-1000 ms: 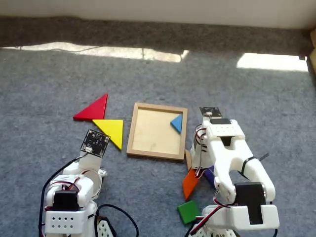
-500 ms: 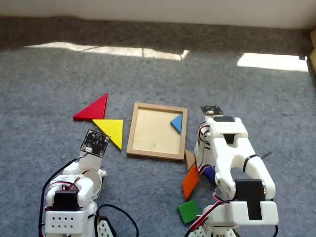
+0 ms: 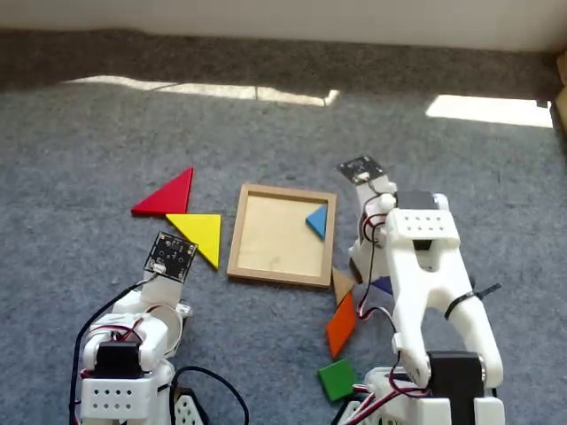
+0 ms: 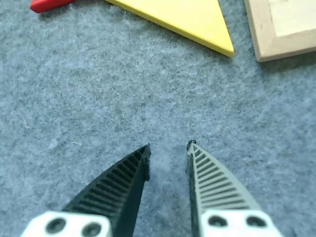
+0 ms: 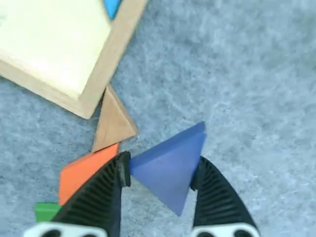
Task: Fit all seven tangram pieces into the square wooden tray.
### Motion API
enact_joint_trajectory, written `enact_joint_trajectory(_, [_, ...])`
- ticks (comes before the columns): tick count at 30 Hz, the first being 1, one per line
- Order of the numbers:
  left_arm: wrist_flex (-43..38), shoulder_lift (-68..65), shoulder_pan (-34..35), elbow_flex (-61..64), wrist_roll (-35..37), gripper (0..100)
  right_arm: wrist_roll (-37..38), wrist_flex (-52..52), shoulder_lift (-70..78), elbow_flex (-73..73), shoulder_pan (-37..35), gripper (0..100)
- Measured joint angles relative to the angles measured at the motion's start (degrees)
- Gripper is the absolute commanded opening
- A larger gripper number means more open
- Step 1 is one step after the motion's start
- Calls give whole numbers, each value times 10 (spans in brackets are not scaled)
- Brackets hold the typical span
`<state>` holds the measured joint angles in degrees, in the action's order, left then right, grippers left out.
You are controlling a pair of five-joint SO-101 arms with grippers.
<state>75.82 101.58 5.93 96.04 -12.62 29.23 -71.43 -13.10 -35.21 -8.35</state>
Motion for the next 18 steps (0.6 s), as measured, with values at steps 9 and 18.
enact_joint_trajectory(9, [0,0,0,0,0,133,180,50,-24,0,-69,34])
enact_joint_trajectory(18, [0,0,0,0,0,133,372,143,-24,0,-159,34])
